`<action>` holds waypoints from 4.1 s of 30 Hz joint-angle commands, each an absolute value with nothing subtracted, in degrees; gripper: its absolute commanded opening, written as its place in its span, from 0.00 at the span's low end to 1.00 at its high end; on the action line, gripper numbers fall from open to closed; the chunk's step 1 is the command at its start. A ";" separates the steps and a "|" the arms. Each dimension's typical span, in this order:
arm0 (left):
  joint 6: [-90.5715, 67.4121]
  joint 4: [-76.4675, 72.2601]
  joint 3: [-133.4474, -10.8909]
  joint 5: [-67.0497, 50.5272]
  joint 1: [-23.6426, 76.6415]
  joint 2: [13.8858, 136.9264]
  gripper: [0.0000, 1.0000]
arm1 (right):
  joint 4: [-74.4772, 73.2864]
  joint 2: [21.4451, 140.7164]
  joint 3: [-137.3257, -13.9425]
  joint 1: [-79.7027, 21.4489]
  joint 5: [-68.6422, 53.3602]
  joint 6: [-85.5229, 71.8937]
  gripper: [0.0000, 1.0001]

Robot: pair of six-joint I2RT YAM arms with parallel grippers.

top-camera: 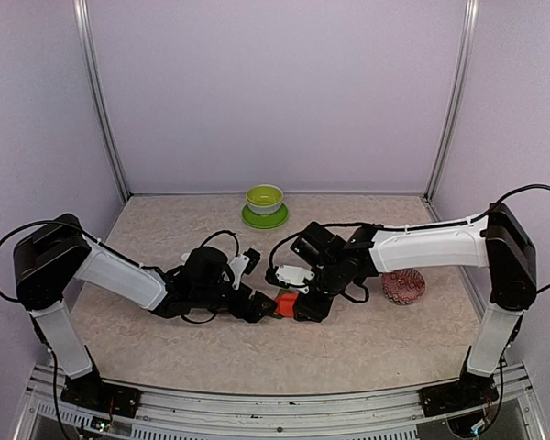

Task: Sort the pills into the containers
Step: Pour the pill into the compartment of the pill container.

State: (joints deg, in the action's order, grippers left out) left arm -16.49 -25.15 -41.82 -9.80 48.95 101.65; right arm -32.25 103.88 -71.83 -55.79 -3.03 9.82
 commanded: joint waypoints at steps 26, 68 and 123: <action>-15.93 -23.99 -43.15 -8.81 48.96 102.68 0.97 | -37.80 106.54 -81.56 -58.14 -5.41 10.10 0.05; -15.93 -23.18 -43.64 -8.81 48.78 103.02 0.97 | -43.96 112.04 -88.08 -59.22 -6.42 9.94 0.07; -15.97 -22.42 -43.94 -9.01 48.87 103.17 0.97 | -37.45 107.63 -84.49 -60.91 -5.36 9.78 0.06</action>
